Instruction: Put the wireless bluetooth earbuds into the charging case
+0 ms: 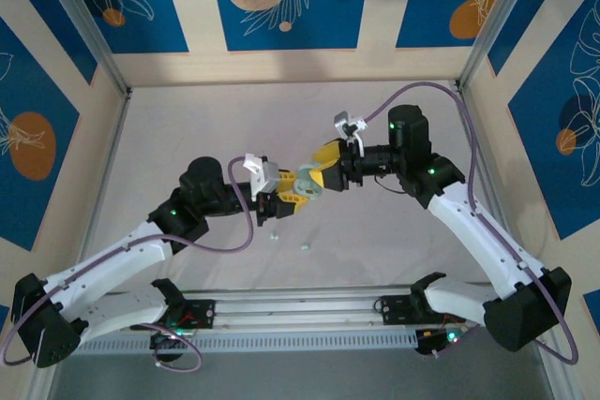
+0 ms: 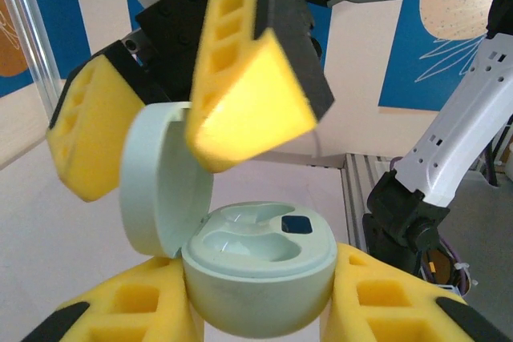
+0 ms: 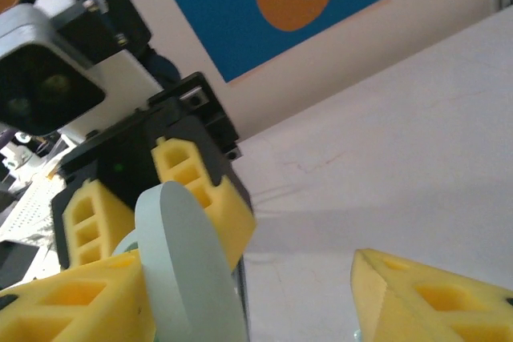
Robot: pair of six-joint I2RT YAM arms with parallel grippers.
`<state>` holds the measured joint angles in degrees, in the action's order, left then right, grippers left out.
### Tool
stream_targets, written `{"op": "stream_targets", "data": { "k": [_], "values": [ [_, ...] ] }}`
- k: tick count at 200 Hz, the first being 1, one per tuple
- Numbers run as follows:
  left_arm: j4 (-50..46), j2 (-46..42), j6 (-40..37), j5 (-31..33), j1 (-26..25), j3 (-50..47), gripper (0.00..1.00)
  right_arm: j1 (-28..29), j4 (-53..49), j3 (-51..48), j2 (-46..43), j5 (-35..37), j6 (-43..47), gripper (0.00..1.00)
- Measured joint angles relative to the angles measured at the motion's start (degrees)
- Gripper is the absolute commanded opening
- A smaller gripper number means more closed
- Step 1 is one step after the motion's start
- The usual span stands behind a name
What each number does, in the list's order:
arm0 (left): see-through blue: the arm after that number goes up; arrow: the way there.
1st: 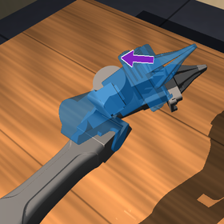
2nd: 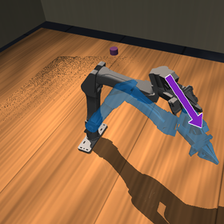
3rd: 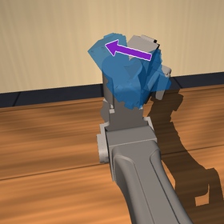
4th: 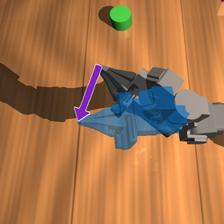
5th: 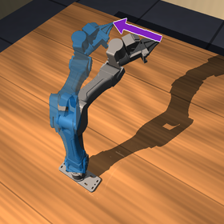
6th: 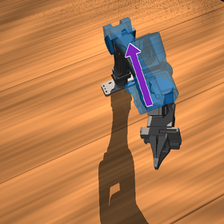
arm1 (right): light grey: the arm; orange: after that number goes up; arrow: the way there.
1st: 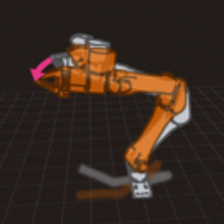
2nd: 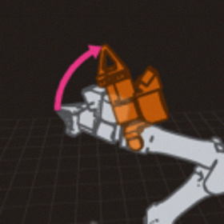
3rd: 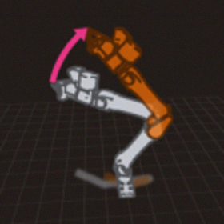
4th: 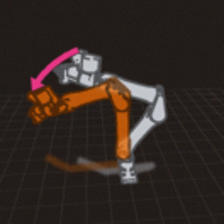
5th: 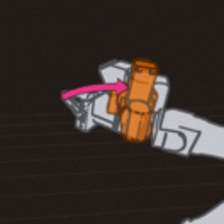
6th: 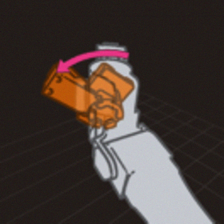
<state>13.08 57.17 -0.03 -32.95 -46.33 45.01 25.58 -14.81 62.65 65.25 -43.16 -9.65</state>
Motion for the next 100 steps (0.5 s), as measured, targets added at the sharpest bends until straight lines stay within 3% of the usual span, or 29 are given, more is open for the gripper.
{"op": "stream_targets", "data": {
  "k": [63, 100],
  "values": [
    [9.0, -1.2, 3.2, 4.9, -0.2, -5.4, 0.25, -0.3, -4.8, 4.0, 1.0, 1.1, -5.1, 0.72],
    [12.7, -2.4, 4.6, 8.1, -0.3, -8.6, 0.25, -0.5, -5.9, 5.1, -1.7, 4.3, -6.5, 0.73]
  ]
}}
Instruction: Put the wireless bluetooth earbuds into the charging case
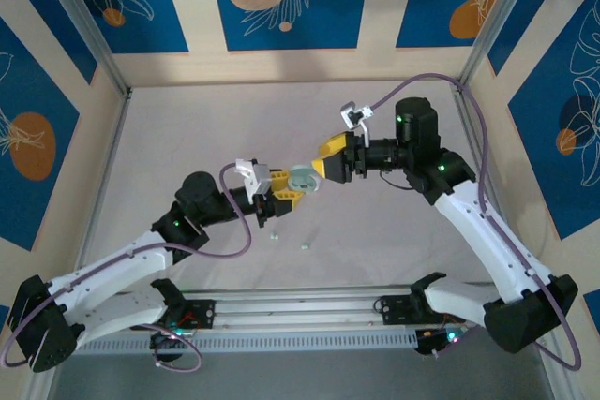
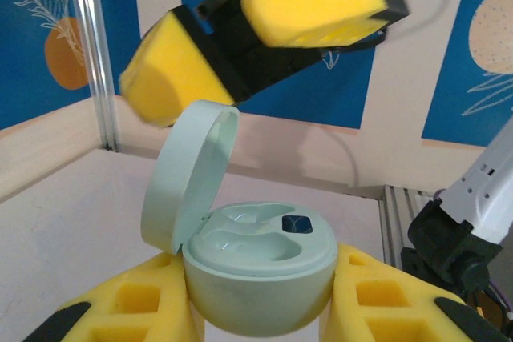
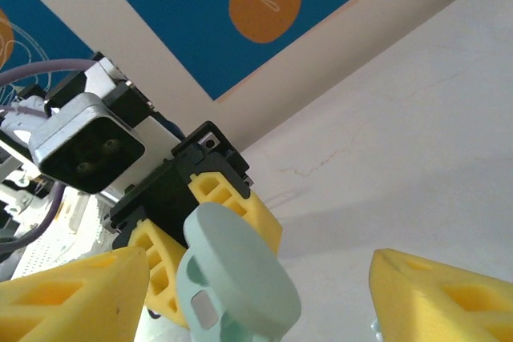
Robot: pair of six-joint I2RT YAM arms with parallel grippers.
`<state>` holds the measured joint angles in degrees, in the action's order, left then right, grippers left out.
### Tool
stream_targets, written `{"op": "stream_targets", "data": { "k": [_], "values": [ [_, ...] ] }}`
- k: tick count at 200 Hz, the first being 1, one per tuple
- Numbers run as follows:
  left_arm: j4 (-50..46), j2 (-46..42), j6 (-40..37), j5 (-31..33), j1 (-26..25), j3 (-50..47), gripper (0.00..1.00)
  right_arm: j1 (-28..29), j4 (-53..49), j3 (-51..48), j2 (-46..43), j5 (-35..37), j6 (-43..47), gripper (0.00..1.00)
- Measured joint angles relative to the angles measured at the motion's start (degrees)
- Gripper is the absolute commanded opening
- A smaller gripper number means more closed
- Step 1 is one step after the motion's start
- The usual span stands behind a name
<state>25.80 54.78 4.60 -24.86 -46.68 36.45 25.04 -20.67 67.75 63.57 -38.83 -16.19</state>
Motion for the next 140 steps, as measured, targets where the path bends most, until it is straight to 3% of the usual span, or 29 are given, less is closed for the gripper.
{"op": "stream_targets", "data": {
  "k": [23, 62, 109, 140],
  "values": [
    [1.3, -0.7, 0.3, 1.5, 0.0, -0.8, 0.25, -0.7, -1.8, 0.0, -2.2, 5.5, -2.0, 0.71],
    [2.6, -2.4, 1.0, 3.6, 0.0, -1.5, 0.25, -1.5, -4.9, -0.1, -2.6, 8.5, -5.4, 0.70],
    [2.5, -5.5, 0.9, 6.6, 0.0, -1.7, 0.25, -1.8, -12.8, -2.4, -0.2, 19.2, -11.3, 0.55],
    [2.3, -8.2, 0.9, 8.1, 0.0, -1.7, 0.27, -1.4, -15.7, -7.8, 4.4, 22.1, -17.3, 0.50]
  ]
}}
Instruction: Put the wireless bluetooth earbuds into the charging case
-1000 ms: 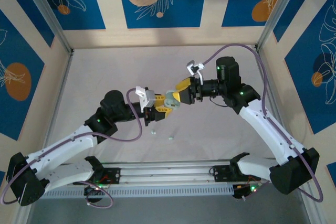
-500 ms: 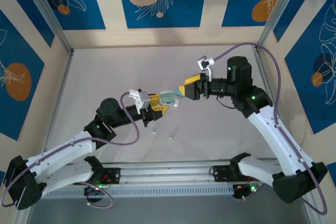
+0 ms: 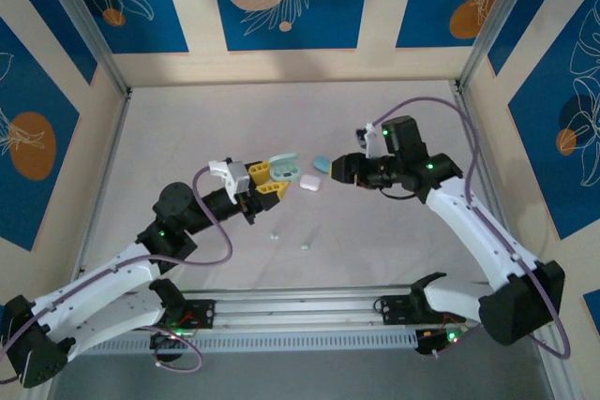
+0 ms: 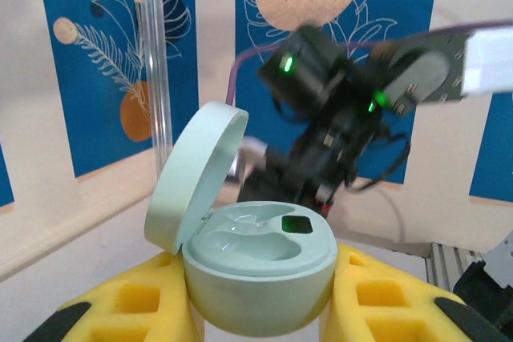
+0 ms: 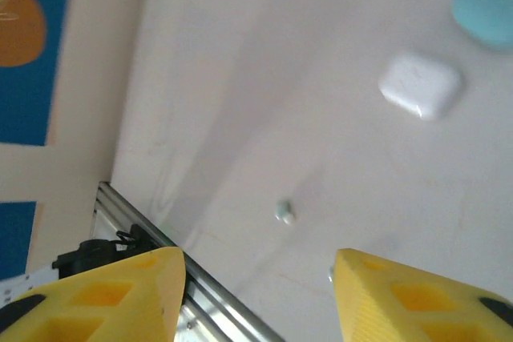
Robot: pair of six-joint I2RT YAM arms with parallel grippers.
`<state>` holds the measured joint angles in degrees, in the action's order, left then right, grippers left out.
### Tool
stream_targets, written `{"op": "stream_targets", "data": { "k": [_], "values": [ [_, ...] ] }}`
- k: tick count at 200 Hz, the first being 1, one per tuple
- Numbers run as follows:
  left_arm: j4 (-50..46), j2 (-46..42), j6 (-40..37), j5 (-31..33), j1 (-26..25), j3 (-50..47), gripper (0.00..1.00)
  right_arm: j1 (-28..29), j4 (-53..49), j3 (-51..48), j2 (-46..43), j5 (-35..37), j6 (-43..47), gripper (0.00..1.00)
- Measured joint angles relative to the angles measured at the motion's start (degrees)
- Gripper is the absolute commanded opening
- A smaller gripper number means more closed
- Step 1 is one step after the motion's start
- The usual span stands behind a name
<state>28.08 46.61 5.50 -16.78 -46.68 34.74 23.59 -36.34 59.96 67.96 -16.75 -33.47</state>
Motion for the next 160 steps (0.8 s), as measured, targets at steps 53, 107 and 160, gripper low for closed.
{"op": "stream_targets", "data": {
  "k": [53, 107, 160],
  "values": [
    [-1.1, -2.7, 0.0, 1.7, 0.0, 0.0, 0.27, 13.8, -0.1, -7.1, 10.6, 4.4, -10.5, 0.48],
    [-3.7, -3.6, 0.0, 1.9, 0.0, 0.0, 0.27, 22.4, 1.6, -5.1, 23.2, 9.2, -14.1, 0.47],
    [-5.7, -5.3, -0.3, 1.9, 0.0, 0.2, 0.27, 22.8, 2.7, 1.3, 25.9, 12.5, -10.5, 0.45]
  ]
}}
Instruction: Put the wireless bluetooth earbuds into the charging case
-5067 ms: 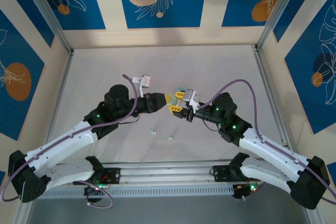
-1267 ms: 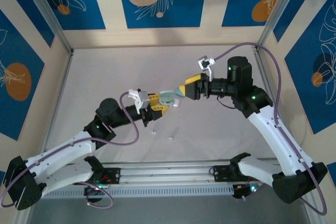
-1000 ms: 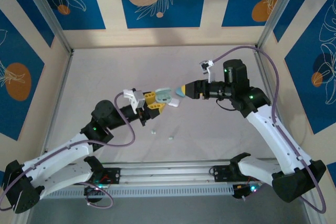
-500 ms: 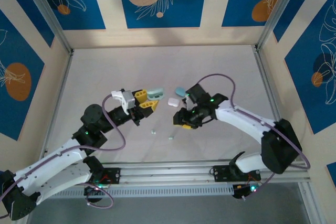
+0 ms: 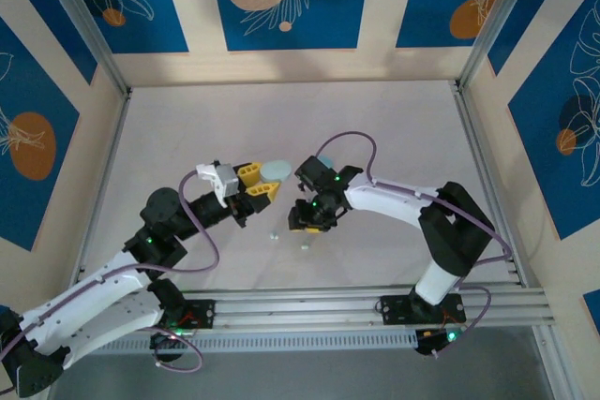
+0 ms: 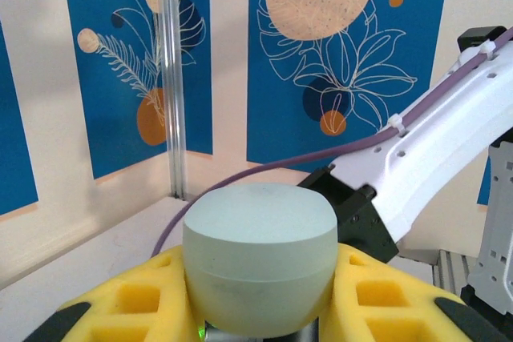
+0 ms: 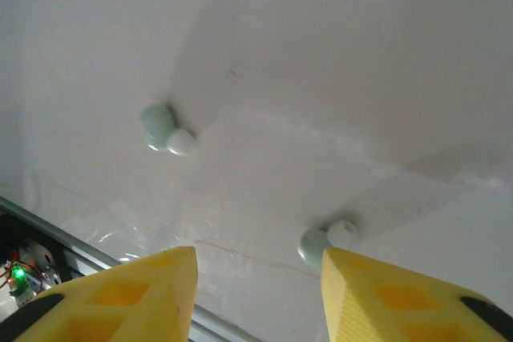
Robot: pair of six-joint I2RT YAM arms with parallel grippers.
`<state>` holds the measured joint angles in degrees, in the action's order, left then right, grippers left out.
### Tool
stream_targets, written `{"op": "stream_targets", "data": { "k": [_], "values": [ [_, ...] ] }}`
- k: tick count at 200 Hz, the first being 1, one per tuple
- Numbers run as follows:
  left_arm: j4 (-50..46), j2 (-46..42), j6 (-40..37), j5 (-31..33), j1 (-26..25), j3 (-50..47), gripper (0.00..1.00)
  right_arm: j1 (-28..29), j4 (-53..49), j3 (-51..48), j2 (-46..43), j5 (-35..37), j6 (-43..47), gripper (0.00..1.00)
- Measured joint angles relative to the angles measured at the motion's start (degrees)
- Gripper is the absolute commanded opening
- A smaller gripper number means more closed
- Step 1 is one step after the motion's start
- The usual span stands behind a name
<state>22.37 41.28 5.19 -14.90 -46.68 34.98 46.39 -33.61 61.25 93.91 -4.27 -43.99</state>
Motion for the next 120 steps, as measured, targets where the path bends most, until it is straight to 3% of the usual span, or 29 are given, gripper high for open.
{"op": "stream_targets", "data": {
  "k": [28, 66, 120],
  "values": [
    [-1.1, -0.5, -2.0, 0.0, 0.0, 0.0, 0.27, -3.4, 2.7, -1.4, -11.0, -1.3, 1.9, 0.47],
    [-1.8, 0.1, -5.9, -0.6, 0.0, 0.0, 0.27, -18.4, 12.6, -3.7, -30.1, -14.6, -6.6, 0.55],
    [-0.5, 4.4, -8.6, -1.6, 0.0, 0.2, 0.27, -17.8, 24.1, -4.4, -33.2, -29.0, -20.8, 0.68]
  ]
}}
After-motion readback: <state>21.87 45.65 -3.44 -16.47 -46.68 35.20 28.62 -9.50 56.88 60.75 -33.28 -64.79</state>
